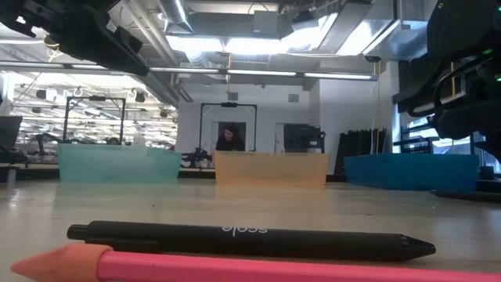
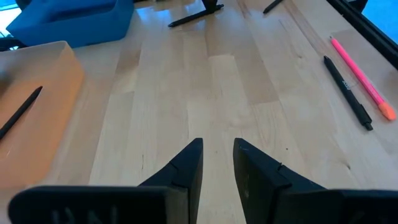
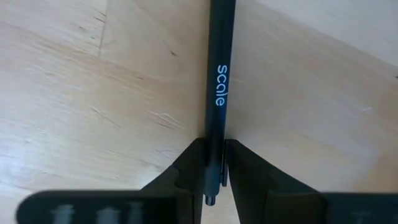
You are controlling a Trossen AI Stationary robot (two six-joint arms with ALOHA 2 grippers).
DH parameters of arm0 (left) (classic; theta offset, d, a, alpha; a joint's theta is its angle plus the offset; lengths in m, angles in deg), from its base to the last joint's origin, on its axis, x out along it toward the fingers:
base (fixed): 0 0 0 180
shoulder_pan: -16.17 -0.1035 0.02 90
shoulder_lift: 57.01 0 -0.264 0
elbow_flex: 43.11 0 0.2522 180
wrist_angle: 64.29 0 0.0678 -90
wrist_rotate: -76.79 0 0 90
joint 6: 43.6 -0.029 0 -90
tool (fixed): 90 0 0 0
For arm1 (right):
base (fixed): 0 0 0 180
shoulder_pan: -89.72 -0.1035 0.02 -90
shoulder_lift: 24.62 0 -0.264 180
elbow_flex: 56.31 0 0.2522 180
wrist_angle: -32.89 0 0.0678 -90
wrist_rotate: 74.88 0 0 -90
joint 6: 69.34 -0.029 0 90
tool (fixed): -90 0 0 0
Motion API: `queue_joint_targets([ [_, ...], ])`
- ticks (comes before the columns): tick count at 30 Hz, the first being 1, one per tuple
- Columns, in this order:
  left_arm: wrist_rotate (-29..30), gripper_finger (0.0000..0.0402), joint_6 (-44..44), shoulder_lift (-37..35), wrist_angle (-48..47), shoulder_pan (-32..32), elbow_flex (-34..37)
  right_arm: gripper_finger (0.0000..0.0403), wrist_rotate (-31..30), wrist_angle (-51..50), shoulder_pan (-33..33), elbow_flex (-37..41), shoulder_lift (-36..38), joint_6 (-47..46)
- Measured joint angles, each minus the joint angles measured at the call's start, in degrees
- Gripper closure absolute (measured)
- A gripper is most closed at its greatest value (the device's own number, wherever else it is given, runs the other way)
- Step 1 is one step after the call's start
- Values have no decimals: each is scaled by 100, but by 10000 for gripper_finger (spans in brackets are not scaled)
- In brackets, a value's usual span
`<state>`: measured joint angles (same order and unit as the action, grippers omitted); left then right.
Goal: Sort crayons/erasers/pens/pencils in bins
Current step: Put the black pen into the orange bin
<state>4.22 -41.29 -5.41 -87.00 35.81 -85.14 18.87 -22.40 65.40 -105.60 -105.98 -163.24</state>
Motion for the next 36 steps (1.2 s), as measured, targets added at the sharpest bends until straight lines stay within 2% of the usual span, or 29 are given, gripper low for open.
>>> queue_joint_targets([
  [16,7,320,0,0,0,0,0,334,-405,390,0,-22,-3,273],
  [24,9,320,0,0,-2,-1,0,334,-1285,473,40,-537,-13,777],
  [30,9,320,0,0,-2,0,0,334,-1775,429,380,-997,-11,1707],
  [36,79,320,0,2,-2,-2,0,334,-2070,405,1189,-1590,-9,3370],
])
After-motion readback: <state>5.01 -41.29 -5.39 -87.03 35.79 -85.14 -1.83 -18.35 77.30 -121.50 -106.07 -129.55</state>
